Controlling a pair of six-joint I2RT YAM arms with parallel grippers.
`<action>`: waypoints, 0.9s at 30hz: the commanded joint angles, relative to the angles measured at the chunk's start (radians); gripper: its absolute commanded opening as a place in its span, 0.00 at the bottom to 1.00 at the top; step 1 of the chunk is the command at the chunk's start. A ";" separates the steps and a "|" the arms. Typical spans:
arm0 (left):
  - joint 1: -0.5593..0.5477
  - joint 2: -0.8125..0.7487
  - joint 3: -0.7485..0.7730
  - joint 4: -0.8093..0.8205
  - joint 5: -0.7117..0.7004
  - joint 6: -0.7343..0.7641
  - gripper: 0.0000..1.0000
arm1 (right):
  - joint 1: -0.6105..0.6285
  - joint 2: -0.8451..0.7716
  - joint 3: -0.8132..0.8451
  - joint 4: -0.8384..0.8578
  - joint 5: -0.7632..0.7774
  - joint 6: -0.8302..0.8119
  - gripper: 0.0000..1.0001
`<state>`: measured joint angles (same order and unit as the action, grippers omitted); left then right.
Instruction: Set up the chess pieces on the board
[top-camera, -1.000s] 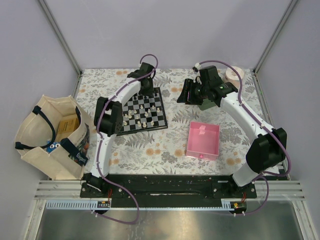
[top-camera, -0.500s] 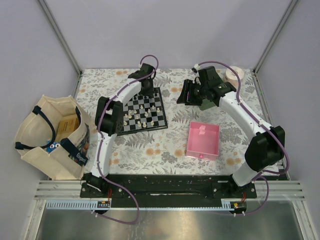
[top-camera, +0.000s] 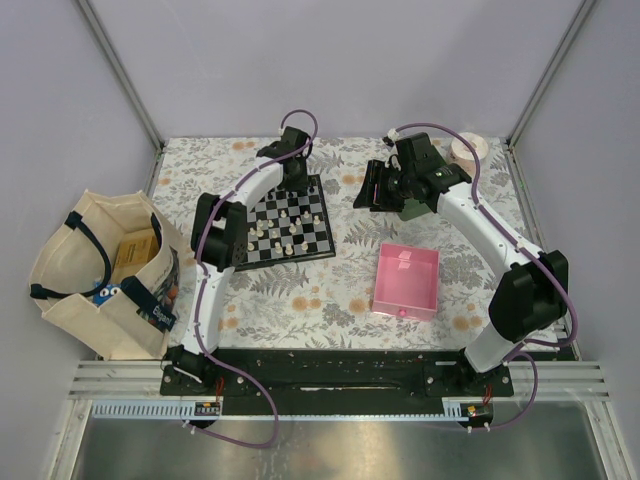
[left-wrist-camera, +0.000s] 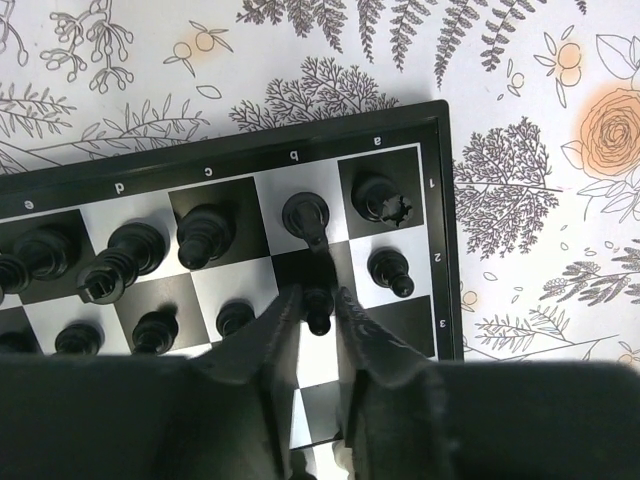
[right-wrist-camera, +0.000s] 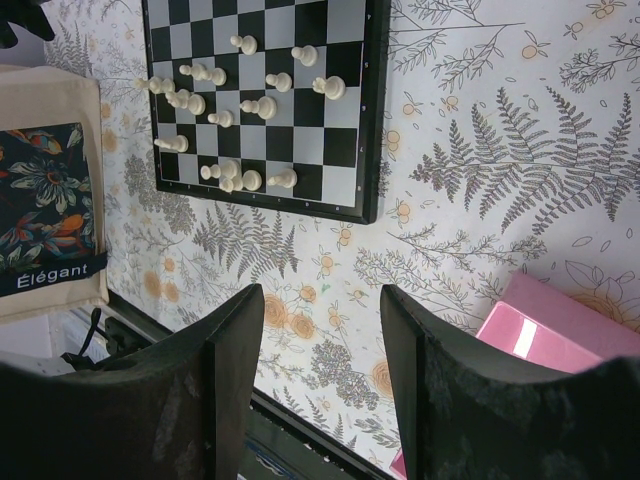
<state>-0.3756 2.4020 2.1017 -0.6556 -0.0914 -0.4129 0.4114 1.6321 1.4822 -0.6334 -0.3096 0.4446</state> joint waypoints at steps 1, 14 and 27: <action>0.006 0.009 0.037 0.019 -0.019 0.011 0.30 | -0.008 -0.003 0.038 0.000 -0.025 -0.015 0.59; 0.004 -0.037 0.032 0.043 0.005 0.010 0.39 | -0.006 0.002 0.036 0.001 -0.025 -0.015 0.59; 0.007 -0.367 -0.222 0.203 0.027 0.013 0.73 | -0.006 0.080 0.064 0.029 -0.080 0.028 0.62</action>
<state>-0.3740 2.2448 1.9549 -0.5667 -0.0620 -0.3977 0.4114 1.6722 1.4902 -0.6323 -0.3241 0.4507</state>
